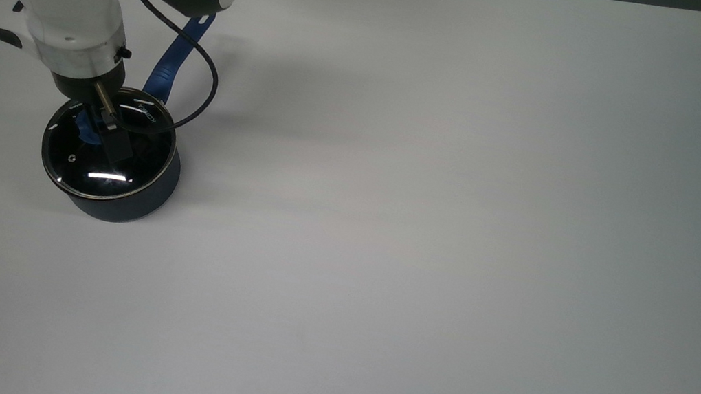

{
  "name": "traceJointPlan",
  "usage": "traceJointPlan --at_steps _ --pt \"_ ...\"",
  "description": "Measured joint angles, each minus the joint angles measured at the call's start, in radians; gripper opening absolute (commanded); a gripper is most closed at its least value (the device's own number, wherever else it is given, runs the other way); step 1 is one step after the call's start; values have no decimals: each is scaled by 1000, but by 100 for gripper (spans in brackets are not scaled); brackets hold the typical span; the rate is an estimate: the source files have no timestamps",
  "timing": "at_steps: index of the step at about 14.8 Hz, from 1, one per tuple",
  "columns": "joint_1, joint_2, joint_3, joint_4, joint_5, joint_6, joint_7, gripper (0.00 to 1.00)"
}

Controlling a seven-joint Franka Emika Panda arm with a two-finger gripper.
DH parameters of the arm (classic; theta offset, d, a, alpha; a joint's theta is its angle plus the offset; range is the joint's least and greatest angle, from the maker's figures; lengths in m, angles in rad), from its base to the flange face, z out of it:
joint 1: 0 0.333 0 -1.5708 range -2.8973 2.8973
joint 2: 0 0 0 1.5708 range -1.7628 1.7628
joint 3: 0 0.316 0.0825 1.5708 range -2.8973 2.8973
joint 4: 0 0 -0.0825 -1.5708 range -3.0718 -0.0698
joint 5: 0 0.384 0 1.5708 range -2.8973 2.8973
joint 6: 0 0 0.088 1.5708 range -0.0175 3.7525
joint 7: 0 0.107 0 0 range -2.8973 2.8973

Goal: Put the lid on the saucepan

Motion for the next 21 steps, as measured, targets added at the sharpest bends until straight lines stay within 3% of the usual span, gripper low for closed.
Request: traceJointPlan --at_steps 6,11,17,21 --pt "-2 -33 2 10 12 0 -54 100" --pt "-37 -174 58 0 17 -124 -210 100" --pt "-17 -340 85 -104 17 -243 -452 100" --pt "5 -390 135 -176 -25 -258 -499 100"
